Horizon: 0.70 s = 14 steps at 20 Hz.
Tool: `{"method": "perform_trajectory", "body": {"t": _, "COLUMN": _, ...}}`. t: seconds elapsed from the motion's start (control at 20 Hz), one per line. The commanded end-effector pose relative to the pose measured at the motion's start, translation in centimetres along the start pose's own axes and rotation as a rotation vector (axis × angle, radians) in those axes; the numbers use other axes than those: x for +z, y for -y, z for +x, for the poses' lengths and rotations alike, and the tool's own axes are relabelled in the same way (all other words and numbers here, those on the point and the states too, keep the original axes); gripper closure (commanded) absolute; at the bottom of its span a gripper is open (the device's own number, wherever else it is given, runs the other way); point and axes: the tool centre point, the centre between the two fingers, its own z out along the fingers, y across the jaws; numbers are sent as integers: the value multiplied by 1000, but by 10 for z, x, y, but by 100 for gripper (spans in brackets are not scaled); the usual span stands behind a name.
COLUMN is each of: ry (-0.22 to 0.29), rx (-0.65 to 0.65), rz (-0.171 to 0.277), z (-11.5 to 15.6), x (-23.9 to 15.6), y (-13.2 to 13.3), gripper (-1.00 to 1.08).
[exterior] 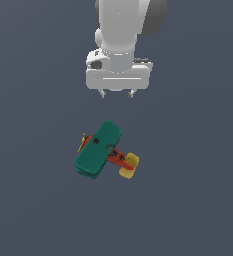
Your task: Pick up the object and move it to a goal position.
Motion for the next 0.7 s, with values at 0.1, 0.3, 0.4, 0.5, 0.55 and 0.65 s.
{"method": "perform_trajectory", "body": {"t": 0.1, "ry": 1, "rx": -1, "rz": 1, "z": 0, "x": 0, "y": 0, "gripper": -20}}
{"method": "perform_trajectory", "body": {"t": 0.3, "ry": 5, "rx": -4, "rz": 7, "z": -3, "x": -2, "y": 3, "gripper": -20}}
{"method": "perform_trajectory", "body": {"t": 0.4, "ry": 9, "rx": -4, "rz": 13, "z": -4, "x": -1, "y": 3, "gripper": -20}}
{"method": "perform_trajectory", "body": {"t": 0.5, "ry": 13, "rx": -2, "rz": 20, "z": -4, "x": 0, "y": 3, "gripper": -20}}
{"method": "perform_trajectory", "body": {"t": 0.55, "ry": 16, "rx": 0, "rz": 24, "z": -4, "x": 1, "y": 3, "gripper": -20}}
{"method": "perform_trajectory", "body": {"t": 0.65, "ry": 22, "rx": 4, "rz": 34, "z": -4, "x": 3, "y": 3, "gripper": -20}}
